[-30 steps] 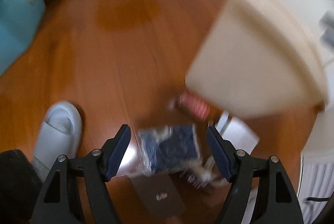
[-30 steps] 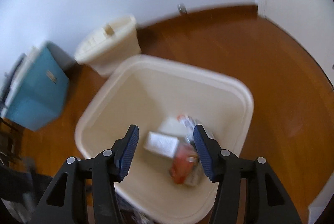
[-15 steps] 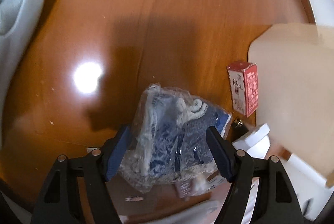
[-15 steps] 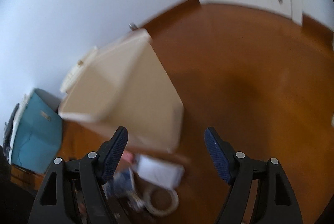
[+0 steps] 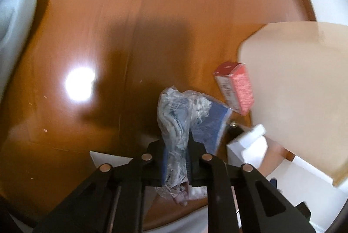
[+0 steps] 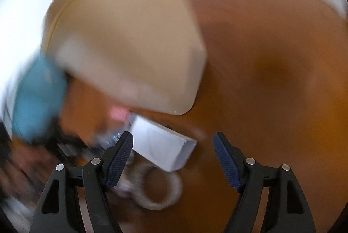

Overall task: Collect trash
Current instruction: 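Grasp the plastic bag of blue cloth with the left tool while the right tool grasps the white envelope, then carry the plastic bag over the wastebasket and open the left tool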

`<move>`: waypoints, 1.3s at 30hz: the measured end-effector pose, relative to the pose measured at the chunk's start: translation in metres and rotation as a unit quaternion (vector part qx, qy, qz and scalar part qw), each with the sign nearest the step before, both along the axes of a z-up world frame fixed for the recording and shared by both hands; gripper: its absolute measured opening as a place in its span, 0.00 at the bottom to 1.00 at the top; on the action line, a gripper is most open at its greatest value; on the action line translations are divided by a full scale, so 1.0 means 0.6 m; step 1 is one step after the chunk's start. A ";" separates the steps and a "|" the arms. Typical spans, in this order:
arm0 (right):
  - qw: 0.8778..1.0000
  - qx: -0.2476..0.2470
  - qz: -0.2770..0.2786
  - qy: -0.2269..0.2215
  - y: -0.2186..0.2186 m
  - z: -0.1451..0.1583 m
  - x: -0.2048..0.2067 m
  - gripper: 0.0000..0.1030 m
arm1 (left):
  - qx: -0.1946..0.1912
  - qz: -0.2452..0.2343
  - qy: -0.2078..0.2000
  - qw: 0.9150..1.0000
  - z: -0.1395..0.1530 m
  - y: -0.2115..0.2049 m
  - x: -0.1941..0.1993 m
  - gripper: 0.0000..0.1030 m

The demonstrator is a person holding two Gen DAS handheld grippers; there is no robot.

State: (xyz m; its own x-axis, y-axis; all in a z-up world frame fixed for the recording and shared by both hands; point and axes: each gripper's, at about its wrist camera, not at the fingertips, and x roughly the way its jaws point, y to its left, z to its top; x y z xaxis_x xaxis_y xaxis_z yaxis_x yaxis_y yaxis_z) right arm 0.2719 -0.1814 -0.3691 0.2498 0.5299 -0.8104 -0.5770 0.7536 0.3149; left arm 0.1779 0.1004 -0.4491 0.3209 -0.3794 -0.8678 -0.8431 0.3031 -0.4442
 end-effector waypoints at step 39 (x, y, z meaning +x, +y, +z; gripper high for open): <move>0.971 -0.117 0.179 -0.108 0.060 -0.042 -0.089 0.55 | 0.158 -0.224 -0.182 0.944 0.414 -0.227 0.075 0.12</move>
State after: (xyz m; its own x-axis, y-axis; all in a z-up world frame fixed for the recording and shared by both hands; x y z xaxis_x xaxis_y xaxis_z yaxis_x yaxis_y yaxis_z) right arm 0.2187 -0.1451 -0.3945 0.2607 0.4221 -0.8683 -0.8485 0.5292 0.0025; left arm 0.2230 -0.0359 -0.2005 0.4886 -0.2888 -0.8234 -0.4077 0.7588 -0.5080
